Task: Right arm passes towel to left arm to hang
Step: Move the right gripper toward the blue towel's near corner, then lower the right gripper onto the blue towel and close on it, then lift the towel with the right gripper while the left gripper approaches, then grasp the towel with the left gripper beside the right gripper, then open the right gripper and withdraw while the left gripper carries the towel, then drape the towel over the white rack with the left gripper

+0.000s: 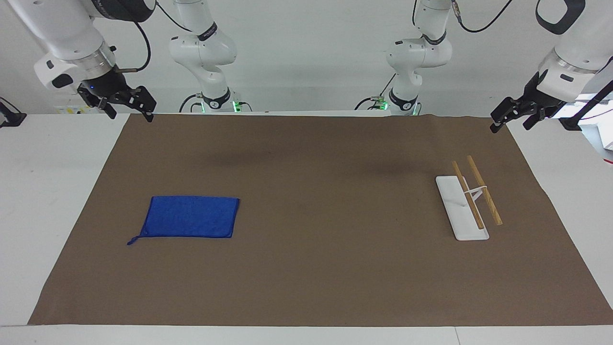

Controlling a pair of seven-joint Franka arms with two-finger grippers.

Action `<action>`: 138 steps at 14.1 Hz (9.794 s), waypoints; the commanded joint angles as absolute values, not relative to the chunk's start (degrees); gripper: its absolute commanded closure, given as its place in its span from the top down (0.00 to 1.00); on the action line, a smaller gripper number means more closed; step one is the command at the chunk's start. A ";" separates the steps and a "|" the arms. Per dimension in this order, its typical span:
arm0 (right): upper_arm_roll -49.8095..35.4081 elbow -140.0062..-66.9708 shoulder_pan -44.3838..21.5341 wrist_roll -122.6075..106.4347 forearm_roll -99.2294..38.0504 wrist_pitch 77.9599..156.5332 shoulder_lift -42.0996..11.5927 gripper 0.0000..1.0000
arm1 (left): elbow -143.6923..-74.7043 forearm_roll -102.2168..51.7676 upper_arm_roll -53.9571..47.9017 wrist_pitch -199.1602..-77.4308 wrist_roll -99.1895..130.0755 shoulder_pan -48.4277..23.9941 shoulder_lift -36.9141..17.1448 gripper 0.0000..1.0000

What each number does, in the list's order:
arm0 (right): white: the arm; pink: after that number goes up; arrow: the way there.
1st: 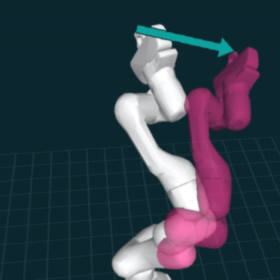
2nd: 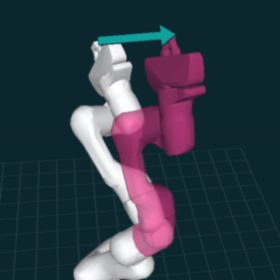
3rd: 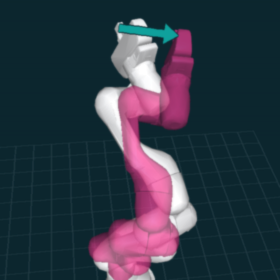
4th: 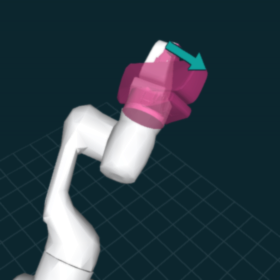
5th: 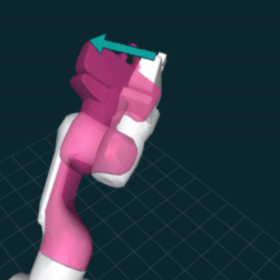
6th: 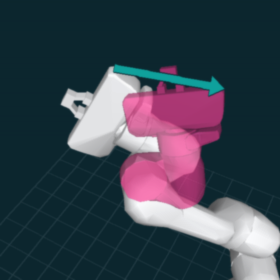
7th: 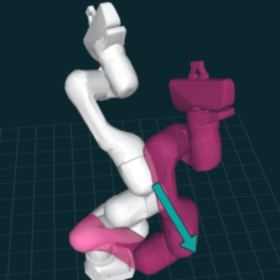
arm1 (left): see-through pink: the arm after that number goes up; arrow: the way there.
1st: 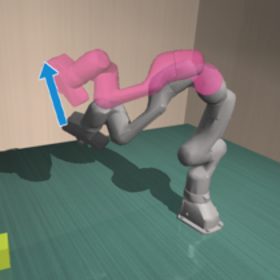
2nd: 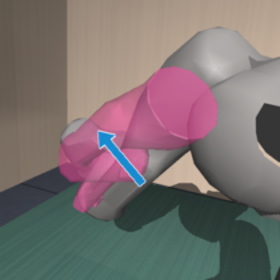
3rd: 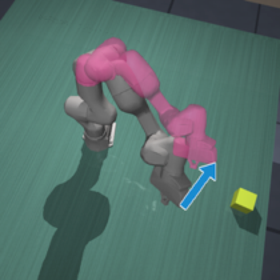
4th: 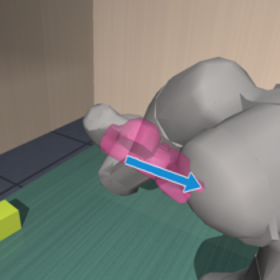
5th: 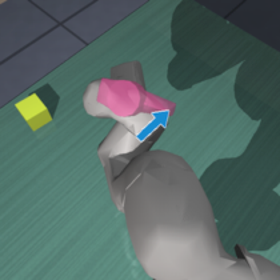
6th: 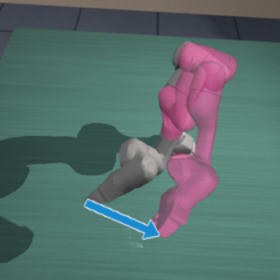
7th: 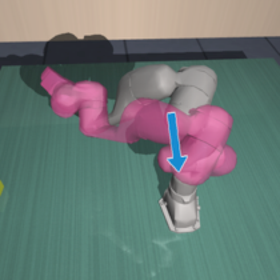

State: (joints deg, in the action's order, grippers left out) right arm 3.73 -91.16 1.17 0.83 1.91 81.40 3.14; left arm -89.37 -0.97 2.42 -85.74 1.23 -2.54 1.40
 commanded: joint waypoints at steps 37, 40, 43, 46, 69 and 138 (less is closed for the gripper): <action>3.25 -125.15 -1.32 -7.73 -1.14 136.76 -13.27 0.69 | -89.21 -1.49 2.29 -84.81 1.85 -2.11 1.49 1.00; 3.25 -125.16 -1.49 -7.82 -1.14 136.67 -13.27 0.42 | -89.03 -1.49 2.20 -84.99 2.02 -2.81 1.41 1.00; 3.25 -125.07 -1.58 -7.91 -1.14 136.58 -13.27 0.14 | -89.73 -1.49 1.49 -84.38 2.02 -4.92 1.76 1.00; 3.16 -120.70 -1.67 -8.00 -1.14 130.91 -13.27 0.00 | -89.91 -1.41 2.11 -85.08 2.20 -3.26 1.85 1.00; -8.70 -101.86 -6.32 46.65 -58.09 102.48 -7.47 0.00 | -101.07 -10.10 0.88 -119.45 92.46 -38.31 -5.98 0.99; -1.41 -87.01 3.43 -2.55 4.75 77.34 2.99 1.00 | -124.36 15.38 2.29 -134.82 33.92 7.03 7.65 0.00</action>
State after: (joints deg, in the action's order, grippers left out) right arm -1.81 -85.81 3.83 -1.39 4.22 76.50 2.00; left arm -121.80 14.64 2.84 -132.14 34.26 6.22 6.26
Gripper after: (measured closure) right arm 0.000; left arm 0.974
